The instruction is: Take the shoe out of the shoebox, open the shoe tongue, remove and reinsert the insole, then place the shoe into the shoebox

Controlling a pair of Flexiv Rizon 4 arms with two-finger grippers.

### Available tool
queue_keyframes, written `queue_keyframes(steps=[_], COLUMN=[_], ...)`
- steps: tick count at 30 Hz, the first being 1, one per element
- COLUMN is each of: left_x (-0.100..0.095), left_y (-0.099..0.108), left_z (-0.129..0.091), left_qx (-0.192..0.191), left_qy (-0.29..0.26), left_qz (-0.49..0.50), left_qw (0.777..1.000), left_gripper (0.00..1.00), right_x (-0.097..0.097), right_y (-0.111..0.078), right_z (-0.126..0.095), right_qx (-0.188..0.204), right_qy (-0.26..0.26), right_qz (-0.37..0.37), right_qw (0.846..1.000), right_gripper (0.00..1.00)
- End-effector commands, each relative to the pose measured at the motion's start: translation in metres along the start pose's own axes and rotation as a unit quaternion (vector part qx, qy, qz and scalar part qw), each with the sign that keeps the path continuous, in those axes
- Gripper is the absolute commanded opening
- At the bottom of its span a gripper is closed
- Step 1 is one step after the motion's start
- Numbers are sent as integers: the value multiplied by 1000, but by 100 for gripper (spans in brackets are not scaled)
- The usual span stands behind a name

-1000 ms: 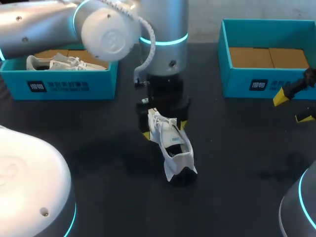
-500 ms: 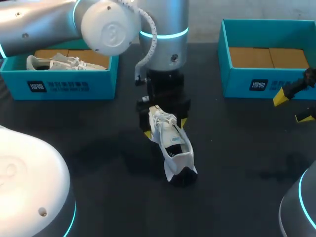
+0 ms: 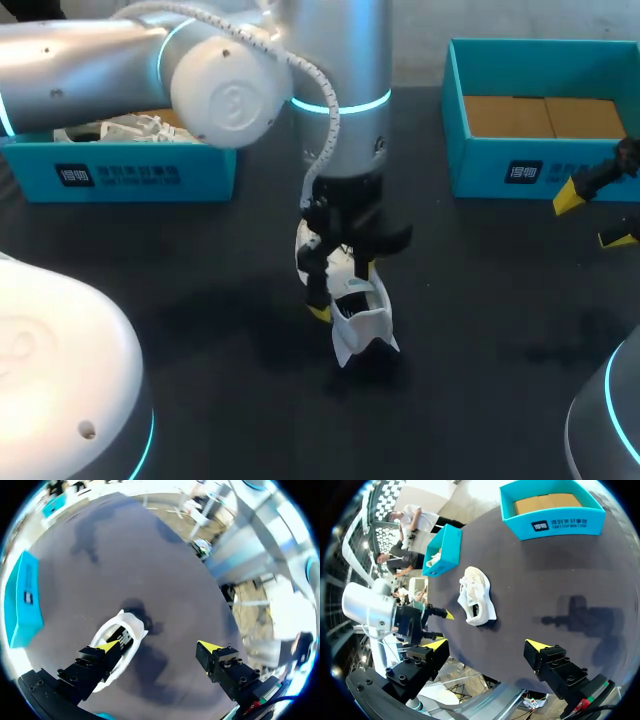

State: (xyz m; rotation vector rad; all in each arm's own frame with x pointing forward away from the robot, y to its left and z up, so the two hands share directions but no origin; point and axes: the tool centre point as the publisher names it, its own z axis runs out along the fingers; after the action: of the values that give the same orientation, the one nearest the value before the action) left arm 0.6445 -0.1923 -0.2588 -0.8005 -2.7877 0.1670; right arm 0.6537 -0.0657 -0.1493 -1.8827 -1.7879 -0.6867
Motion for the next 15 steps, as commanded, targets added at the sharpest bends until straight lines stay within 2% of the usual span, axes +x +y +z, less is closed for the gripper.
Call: queue_keyframes(steps=[1, 2, 3, 4, 15], left_x=[2, 1, 0, -1, -1], left_y=[-1, -3, -5, -7, -7], left_z=[11, 13, 15, 16, 16], left_qx=[95, 103, 95, 77, 77], left_qy=[-63, -57, -63, -54, -54], left_qz=[-327, -332, -344, -334, -334], left_qw=[938, 936, 932, 938, 938], left_gripper=[100, 100, 100, 100, 100], right_x=[0, 0, 0, 0, 0], right_y=[0, 0, 0, 0, 0], right_z=[1, 1, 1, 1, 1], right_qx=[0, 0, 0, 0, 0], right_qy=[-1, -1, -1, -1, -1], right_qz=[1, 1, 1, 1, 1], right_qw=[1000, 1000, 1000, 1000, 1000], right_gripper=[100, 100, 100, 100, 100])
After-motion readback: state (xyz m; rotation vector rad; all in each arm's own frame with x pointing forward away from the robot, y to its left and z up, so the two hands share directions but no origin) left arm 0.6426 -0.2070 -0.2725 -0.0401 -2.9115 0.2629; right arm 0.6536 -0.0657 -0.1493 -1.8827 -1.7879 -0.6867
